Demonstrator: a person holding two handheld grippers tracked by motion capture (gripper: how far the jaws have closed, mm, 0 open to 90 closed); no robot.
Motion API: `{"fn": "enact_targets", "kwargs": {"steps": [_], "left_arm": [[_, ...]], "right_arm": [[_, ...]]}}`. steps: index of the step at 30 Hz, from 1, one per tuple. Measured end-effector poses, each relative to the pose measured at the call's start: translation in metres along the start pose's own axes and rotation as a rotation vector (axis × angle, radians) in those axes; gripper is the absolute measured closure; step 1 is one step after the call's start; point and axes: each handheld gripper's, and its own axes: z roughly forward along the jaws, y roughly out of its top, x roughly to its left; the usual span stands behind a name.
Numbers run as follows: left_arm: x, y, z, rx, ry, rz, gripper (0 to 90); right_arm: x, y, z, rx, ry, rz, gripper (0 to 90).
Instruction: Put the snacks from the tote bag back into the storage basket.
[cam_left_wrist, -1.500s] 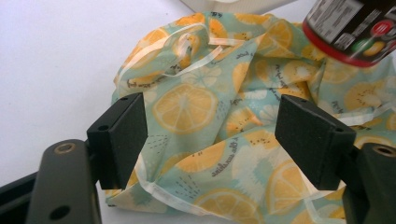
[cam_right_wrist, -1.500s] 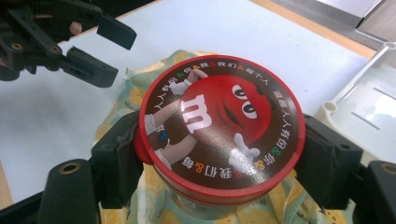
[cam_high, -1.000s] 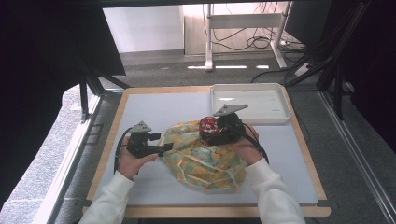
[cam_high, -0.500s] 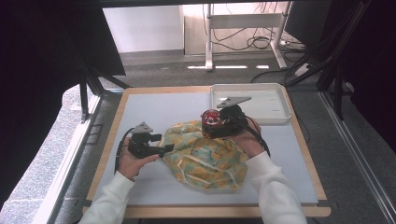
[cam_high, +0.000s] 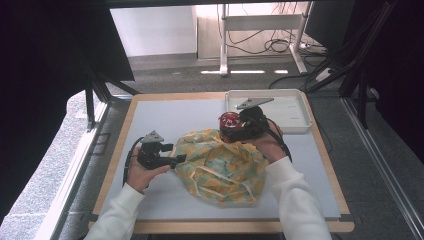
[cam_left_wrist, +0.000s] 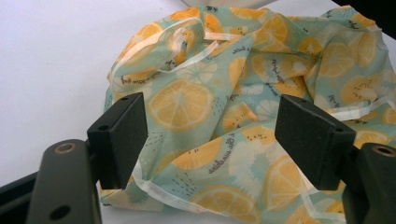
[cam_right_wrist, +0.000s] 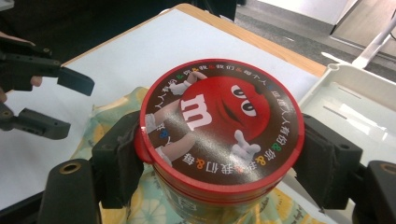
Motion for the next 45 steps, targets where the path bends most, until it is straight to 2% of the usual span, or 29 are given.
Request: {"fn": "enact_targets", "kwargs": {"steps": [8,23,33,45], "left_arm": [[-0.002,0.000,0.000,-0.009,0.002,0.006,26.5],[-0.002,-0.001,0.002,0.007,0.001,0.008,26.8],[-0.001,-0.001,0.002,0.009,0.000,0.002,26.9],[-0.001,-0.001,0.003,0.015,-0.003,0.001,27.0]], "right_arm": [[-0.011,0.003,0.004,0.003,-0.021,0.019,24.6],[-0.032,0.007,0.014,0.017,-0.061,0.069,24.6],[-0.049,0.006,0.028,0.036,-0.088,0.102,24.6],[-0.066,0.007,0.040,0.055,-0.117,0.111,24.7]]}}
